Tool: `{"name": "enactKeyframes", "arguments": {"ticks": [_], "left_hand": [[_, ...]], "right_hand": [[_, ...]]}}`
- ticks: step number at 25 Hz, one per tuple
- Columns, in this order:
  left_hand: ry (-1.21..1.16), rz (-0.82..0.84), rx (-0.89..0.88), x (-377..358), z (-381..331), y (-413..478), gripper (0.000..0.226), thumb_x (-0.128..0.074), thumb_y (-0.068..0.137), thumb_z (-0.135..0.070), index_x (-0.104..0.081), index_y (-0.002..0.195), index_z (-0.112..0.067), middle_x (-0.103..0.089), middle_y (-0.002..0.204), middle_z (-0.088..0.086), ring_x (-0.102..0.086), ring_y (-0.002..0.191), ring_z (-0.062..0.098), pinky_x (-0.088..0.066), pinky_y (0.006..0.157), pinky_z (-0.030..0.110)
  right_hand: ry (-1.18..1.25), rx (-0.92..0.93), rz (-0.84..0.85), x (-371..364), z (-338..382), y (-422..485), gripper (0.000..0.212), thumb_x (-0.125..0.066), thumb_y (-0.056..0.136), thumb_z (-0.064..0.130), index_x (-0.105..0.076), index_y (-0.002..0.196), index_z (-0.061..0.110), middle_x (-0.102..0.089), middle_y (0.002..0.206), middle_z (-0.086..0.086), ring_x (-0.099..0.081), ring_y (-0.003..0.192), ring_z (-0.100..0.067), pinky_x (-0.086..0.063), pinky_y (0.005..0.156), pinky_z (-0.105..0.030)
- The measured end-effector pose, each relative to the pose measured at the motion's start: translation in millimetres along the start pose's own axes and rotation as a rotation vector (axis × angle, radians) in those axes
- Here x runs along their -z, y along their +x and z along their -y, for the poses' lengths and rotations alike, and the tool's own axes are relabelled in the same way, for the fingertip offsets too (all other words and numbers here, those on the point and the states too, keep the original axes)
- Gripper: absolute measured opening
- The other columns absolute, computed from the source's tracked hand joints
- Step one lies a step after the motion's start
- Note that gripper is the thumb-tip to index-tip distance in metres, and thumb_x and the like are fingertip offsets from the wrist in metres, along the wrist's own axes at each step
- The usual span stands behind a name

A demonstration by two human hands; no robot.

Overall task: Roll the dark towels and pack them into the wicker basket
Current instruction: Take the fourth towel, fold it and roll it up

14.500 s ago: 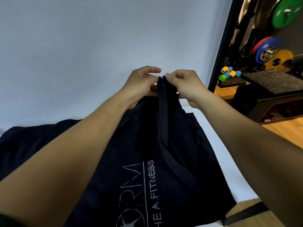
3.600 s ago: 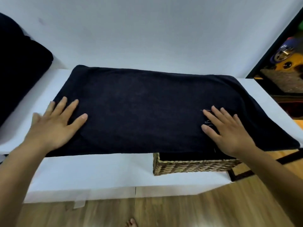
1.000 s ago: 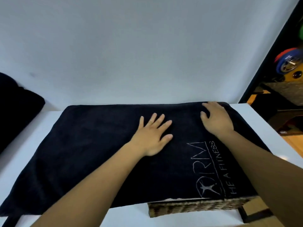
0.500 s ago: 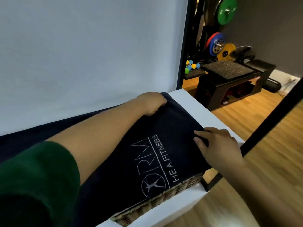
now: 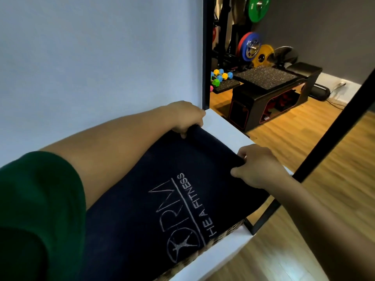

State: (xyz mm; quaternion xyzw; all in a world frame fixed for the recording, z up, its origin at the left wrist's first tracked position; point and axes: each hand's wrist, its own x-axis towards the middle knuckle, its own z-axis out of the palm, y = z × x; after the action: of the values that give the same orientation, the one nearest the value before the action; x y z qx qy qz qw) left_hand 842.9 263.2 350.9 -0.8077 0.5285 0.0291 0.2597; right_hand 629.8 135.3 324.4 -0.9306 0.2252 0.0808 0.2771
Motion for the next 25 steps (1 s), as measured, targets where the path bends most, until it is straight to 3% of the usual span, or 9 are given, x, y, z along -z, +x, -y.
{"name": "enactKeyframes", "arguments": {"ticks": [3,5,7,10,13,15,16,19,25], "left_hand": [[-0.034,-0.259,0.060,-19,17,-18,0.027,-0.064,0.081,-0.012,-0.062,0.108,-0.017,-0.050,0.119,0.001,-0.047,0.076,0.022,-0.033,0.062,0.032],[0.112,-0.461,0.002,-37,24,-23,0.024,-0.063,0.077,-0.007,-0.066,0.100,-0.012,-0.054,0.110,0.008,-0.052,0.076,0.028,-0.033,0.054,0.032],[0.241,-0.585,-0.065,-51,25,-30,0.019,-0.049,0.079,-0.002,-0.067,0.082,-0.010,-0.058,0.095,0.009,-0.052,0.075,0.030,-0.033,0.054,0.032],[0.415,-0.700,-0.054,-77,26,-34,0.045,-0.020,0.091,-0.002,-0.060,0.071,-0.014,-0.057,0.083,0.004,-0.043,0.075,0.026,-0.030,0.062,0.035],[0.452,-0.653,0.023,-89,21,-40,0.023,-0.047,0.084,0.004,-0.055,0.076,-0.015,-0.053,0.076,0.002,-0.043,0.074,0.025,-0.030,0.063,0.035],[0.314,-0.475,0.057,-88,21,-45,0.025,-0.058,0.083,0.000,-0.056,0.102,-0.015,-0.058,0.086,0.003,-0.052,0.074,0.027,-0.035,0.062,0.034],[0.235,-0.358,0.076,-85,23,-48,0.037,-0.056,0.086,-0.004,-0.050,0.121,-0.018,-0.058,0.100,0.003,-0.055,0.078,0.028,-0.038,0.062,0.034],[0.019,-0.204,0.027,-71,29,-57,0.056,-0.055,0.085,-0.016,-0.041,0.138,-0.026,-0.045,0.128,0.002,-0.054,0.078,0.028,-0.039,0.061,0.034],[0.313,-0.128,0.011,-48,36,-60,0.028,-0.046,0.095,-0.019,-0.051,0.122,-0.020,-0.056,0.115,0.002,-0.054,0.081,0.028,-0.030,0.063,0.032]], "right_hand": [[-0.326,0.117,-0.218,0,-5,-6,0.016,-0.061,0.089,0.021,-0.055,0.104,0.022,-0.058,0.094,-0.003,-0.057,0.073,-0.023,-0.053,0.058,-0.036],[-0.583,0.280,-0.341,-13,0,-16,0.027,-0.050,0.088,0.014,-0.050,0.113,0.022,-0.053,0.095,-0.005,-0.053,0.070,-0.026,-0.041,0.053,-0.032],[-0.670,0.487,-0.418,-31,8,-28,0.032,-0.048,0.067,0.001,-0.059,0.093,0.016,-0.052,0.076,-0.010,-0.053,0.058,-0.030,-0.040,0.055,-0.035],[-0.640,0.599,-0.453,-54,19,-48,0.033,-0.035,0.047,-0.002,-0.061,0.065,0.008,-0.048,0.059,-0.012,-0.048,0.045,-0.031,-0.035,0.049,-0.037],[-0.634,0.549,-0.306,-65,17,-61,0.035,-0.062,0.040,-0.007,-0.071,0.073,0.000,-0.050,0.062,-0.014,-0.048,0.045,-0.029,-0.023,0.042,-0.030],[-0.684,0.502,-0.238,-62,17,-64,0.054,-0.084,0.035,-0.001,-0.074,0.089,0.000,-0.054,0.070,-0.013,-0.052,0.050,-0.026,-0.024,0.041,-0.028],[-0.696,0.494,-0.177,-60,17,-64,0.059,-0.086,0.048,0.005,-0.071,0.105,0.003,-0.055,0.081,-0.012,-0.055,0.060,-0.025,-0.030,0.044,-0.029],[-0.621,0.531,-0.102,-49,17,-64,0.048,-0.053,0.090,0.011,-0.045,0.136,0.022,-0.046,0.111,-0.003,-0.049,0.085,-0.022,-0.042,0.066,-0.031],[-0.446,0.431,-0.035,-30,21,-48,0.055,-0.048,0.093,0.025,-0.037,0.144,0.043,-0.052,0.111,0.006,-0.057,0.101,-0.021,-0.045,0.079,-0.031]]}}
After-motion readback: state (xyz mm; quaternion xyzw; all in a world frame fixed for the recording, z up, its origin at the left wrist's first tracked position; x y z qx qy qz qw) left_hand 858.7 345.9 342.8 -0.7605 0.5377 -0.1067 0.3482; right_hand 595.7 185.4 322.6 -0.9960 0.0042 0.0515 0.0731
